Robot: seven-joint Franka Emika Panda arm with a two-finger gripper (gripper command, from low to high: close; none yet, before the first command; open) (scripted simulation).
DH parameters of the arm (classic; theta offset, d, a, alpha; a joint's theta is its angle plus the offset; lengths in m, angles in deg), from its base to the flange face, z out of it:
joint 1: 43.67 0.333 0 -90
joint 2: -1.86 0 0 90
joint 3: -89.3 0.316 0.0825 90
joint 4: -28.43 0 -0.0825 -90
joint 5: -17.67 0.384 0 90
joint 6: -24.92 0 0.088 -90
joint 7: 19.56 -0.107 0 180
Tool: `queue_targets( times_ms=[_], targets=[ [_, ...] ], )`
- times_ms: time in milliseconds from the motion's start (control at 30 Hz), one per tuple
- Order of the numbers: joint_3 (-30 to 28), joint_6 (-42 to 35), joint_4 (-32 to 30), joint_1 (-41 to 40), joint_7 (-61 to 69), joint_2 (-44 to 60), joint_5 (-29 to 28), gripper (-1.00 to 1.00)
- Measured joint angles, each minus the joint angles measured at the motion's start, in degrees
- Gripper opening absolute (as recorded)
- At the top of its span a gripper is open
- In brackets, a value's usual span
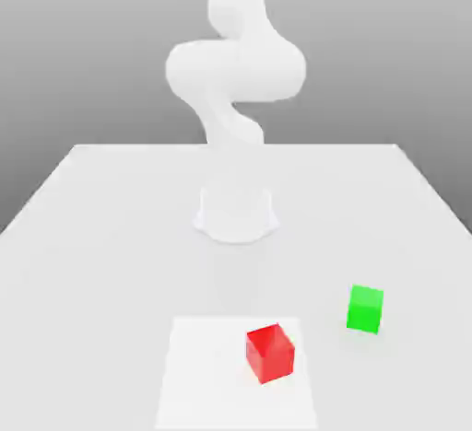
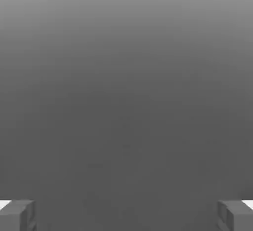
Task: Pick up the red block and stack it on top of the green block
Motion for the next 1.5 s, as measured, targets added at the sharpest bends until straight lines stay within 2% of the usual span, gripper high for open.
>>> queue_targets(
  times_ms=[667,867,900,1133,1333,1500],
  targets=[
    [-0.3,23.1,-20.4,6.2,14.8,42.0,0.2,0.0],
    [-0.1,33.2,-19.7,6.1,15.6,54.4,0.4,0.0],
    [0.0,34.5,-19.5,6.1,15.6,56.0,0.4,-1.0],
    [0.1,34.5,-19.5,6.0,15.5,56.1,0.2,-1.0],
    [0.3,25.2,-21.2,6.2,15.3,45.1,0.1,-1.0],
    [6.1,21.1,-25.4,16.8,13.2,36.6,3.1,-1.0]
  ],
)
